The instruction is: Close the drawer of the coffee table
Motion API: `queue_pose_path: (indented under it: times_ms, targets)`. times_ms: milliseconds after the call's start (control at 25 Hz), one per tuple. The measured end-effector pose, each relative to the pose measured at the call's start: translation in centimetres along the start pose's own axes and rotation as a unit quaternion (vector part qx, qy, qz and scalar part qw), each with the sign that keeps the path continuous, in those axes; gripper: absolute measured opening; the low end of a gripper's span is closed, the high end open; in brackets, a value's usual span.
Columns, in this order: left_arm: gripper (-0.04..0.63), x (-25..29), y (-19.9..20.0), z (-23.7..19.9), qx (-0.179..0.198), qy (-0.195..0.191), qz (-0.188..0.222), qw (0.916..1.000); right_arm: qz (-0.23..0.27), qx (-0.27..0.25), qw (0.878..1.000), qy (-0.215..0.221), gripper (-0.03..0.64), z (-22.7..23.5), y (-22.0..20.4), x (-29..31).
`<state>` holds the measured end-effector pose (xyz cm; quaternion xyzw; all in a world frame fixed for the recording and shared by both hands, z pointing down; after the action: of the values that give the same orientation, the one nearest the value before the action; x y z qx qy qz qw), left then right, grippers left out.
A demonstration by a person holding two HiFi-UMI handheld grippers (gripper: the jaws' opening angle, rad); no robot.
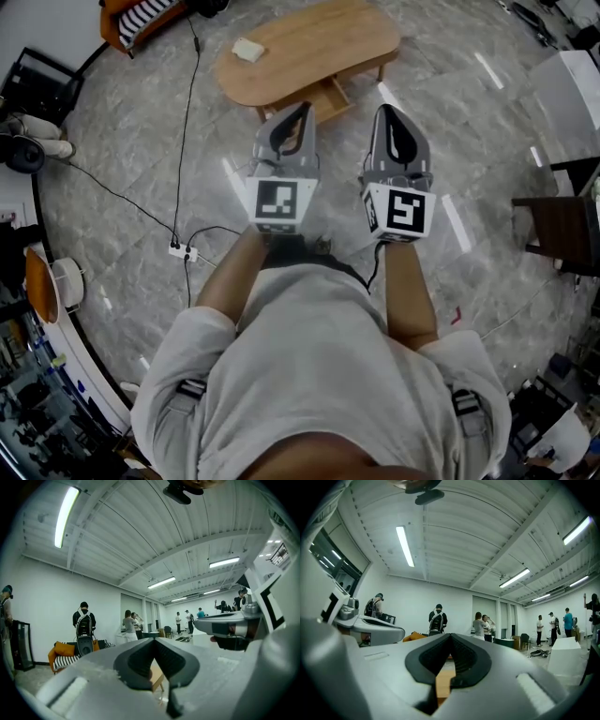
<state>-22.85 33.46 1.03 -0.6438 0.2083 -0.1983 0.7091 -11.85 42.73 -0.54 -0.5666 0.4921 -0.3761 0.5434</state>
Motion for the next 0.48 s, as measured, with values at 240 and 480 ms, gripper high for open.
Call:
queue_pose_path:
  times_ms: [240,480]
  targets:
    - [0.021,3.6,-1.5,0.7,-0.001,-0.006,-0.008,0.9999,-0.010,0.002,1.000,0.007,0.006,2.2,-1.9,2.2]
    - [0.021,9.8,-3.6,-0.6,-0.013,-0.012,-0.018,0.9997,-0.030,-0.011,0.999,0.017,0.006,4.8,-3.7,7.4]
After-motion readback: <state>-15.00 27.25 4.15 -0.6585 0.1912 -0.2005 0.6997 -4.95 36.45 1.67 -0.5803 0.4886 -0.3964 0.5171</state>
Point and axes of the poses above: the fingertips, and each gripper's own axes: x forward along the fingers, z to its right, y out of its top, the point moved 4 cm from there along -x, backward along the fingers, and after that the axes turned 5 degrees about y, right-handed, at the moved point
